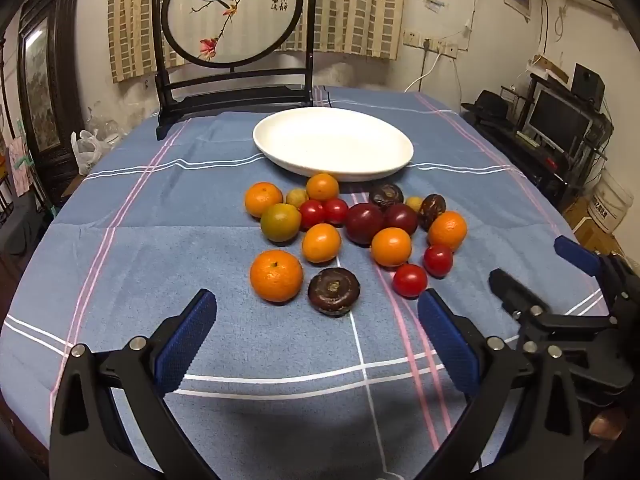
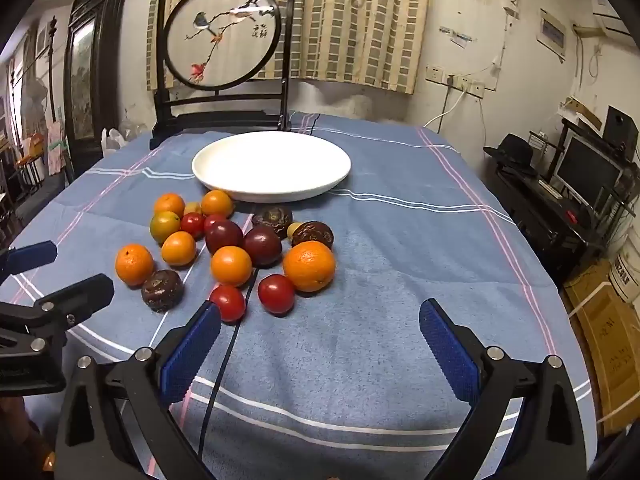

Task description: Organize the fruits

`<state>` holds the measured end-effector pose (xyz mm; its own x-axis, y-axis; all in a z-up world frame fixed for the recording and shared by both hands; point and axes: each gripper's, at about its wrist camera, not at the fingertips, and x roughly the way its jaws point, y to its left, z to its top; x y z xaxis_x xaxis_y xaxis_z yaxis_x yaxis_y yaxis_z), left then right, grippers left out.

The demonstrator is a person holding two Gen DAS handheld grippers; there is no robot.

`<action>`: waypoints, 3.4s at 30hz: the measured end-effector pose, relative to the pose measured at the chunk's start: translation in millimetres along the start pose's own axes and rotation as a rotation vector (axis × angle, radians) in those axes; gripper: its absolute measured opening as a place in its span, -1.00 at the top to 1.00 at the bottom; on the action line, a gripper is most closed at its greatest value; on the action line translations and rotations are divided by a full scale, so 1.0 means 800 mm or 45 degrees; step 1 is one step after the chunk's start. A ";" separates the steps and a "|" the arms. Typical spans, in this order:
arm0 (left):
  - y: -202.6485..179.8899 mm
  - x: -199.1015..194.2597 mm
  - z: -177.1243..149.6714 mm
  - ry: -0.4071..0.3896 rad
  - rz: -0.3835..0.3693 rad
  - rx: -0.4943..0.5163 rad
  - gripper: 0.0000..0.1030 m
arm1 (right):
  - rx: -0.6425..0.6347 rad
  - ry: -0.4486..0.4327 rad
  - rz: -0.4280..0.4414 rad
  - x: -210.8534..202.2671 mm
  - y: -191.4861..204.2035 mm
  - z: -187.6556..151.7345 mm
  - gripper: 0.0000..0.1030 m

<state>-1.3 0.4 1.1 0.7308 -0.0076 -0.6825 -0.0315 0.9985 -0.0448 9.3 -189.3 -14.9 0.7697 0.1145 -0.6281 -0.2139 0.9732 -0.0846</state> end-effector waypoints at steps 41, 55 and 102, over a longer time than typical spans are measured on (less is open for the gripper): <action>-0.011 -0.002 -0.002 -0.034 -0.018 0.056 -0.91 | -0.022 0.034 -0.023 0.000 -0.004 -0.005 -0.93; -0.013 -0.003 -0.006 -0.034 0.011 0.072 -0.91 | -0.064 0.053 -0.057 -0.002 0.001 -0.011 -0.93; -0.008 0.004 -0.011 0.007 -0.007 0.079 -0.91 | -0.109 0.074 -0.020 0.002 0.003 -0.014 -0.93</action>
<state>-5.0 -6.8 -7.3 0.7271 -0.0135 -0.6864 0.0155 0.9999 -0.0033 2.9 -189.0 -24.9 0.7376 0.0852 -0.6698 -0.2545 0.9539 -0.1590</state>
